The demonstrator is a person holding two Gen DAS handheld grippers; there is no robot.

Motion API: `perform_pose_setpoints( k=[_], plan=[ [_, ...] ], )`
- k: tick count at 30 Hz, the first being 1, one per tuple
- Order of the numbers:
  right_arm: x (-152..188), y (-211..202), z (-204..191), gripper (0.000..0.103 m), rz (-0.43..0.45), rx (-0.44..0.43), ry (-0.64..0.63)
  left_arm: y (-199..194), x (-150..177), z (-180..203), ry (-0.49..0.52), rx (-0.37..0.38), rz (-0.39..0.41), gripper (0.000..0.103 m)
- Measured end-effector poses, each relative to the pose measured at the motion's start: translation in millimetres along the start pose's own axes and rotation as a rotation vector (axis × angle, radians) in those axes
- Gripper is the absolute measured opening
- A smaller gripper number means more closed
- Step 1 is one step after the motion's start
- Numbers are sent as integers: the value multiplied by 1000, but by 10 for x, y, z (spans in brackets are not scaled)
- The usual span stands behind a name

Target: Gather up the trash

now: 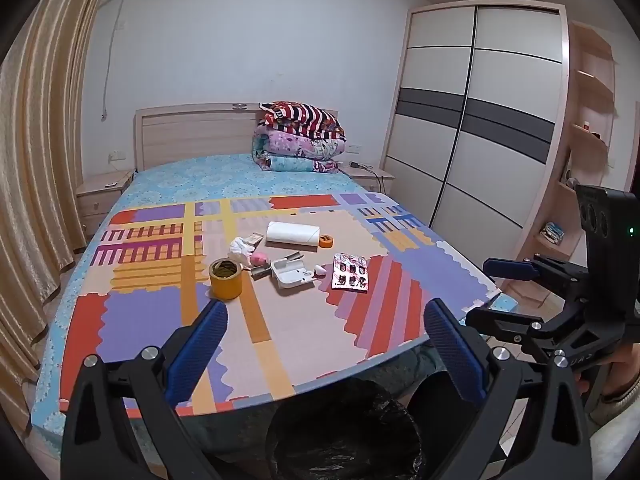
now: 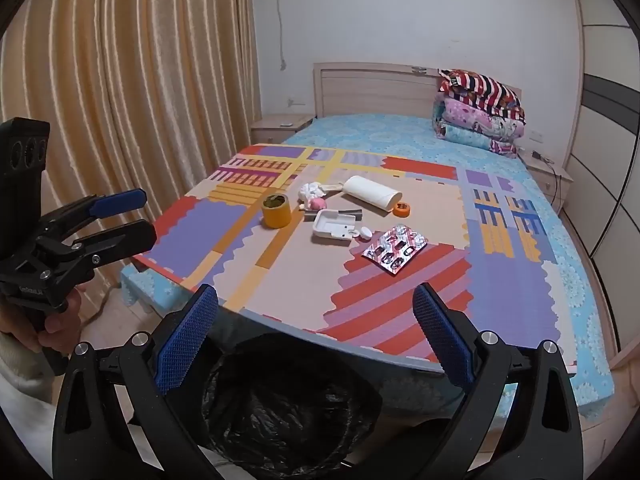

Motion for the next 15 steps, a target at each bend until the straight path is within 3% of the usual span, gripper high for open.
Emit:
perform_pose_setpoints(
  k=[15],
  plan=[
    [-4, -3, -8, 99, 2, -9, 8, 26, 16, 2, -11, -4, -6, 95]
  ],
)
Point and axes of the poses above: each gripper's, at about its wrist camera, not at the fingertips, and y roughly the way its jaws point, z to its right, x to its underside, the point moved 1 cm from there along y, roughly the way its jaws point, and after that the axes turned 3 degrees about -x, right-handed, at the moved point
